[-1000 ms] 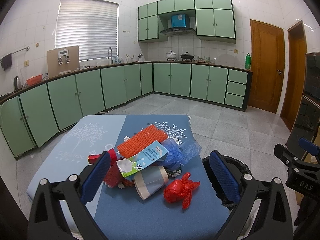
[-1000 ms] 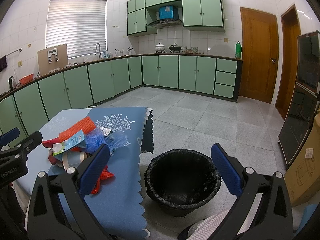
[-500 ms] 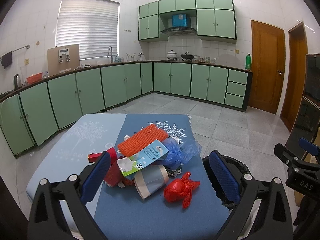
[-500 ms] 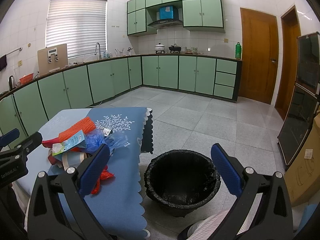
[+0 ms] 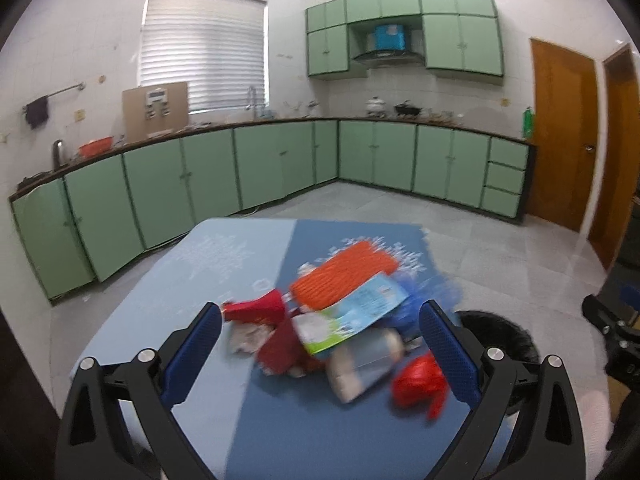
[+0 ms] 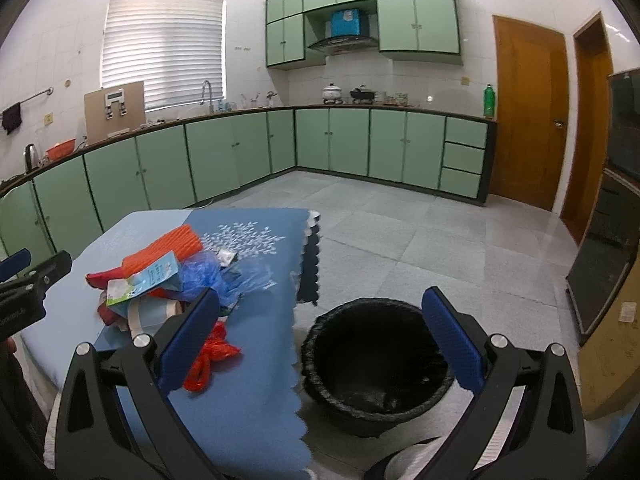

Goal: Collect trash
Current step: 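Grasp the red plastic bag with the right gripper while the left gripper grasps the milk carton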

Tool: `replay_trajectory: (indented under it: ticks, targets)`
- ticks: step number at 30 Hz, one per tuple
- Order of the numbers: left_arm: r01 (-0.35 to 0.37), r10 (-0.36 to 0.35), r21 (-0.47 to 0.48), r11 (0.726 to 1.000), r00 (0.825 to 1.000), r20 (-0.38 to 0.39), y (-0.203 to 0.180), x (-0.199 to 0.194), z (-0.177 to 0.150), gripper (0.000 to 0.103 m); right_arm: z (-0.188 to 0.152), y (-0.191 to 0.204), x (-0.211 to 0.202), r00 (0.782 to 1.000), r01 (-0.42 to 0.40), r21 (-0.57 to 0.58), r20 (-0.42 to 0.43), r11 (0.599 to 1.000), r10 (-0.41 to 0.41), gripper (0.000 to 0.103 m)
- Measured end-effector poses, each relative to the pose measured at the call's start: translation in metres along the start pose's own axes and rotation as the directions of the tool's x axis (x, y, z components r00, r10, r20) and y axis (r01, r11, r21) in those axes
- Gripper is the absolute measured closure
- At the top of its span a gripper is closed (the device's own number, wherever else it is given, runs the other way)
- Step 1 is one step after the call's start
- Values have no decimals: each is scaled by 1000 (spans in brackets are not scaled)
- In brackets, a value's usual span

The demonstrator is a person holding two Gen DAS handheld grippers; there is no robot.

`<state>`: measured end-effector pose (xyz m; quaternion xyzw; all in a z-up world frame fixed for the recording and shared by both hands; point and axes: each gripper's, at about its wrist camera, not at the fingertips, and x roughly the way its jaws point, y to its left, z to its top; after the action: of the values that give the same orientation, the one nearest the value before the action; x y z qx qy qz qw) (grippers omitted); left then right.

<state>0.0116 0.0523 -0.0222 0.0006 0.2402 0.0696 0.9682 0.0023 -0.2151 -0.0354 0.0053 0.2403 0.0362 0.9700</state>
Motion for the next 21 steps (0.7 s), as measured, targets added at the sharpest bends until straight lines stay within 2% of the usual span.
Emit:
replay_trajectory:
  ticks: [5, 12, 21]
  targets:
    - [-29, 29, 2, 1000, 998, -52, 15, 15, -18, 6, -13, 29, 23, 997, -72, -25, -7, 997, 72, 5]
    - [-39, 39, 5, 999, 994, -100, 28, 28, -37, 6, -35, 72, 56, 985, -162, -67, -72, 984, 157, 5]
    - [-42, 41, -9, 999, 991, -129, 42, 40, -46, 6, -59, 95, 94, 968, -197, -58, -171, 979, 184, 6]
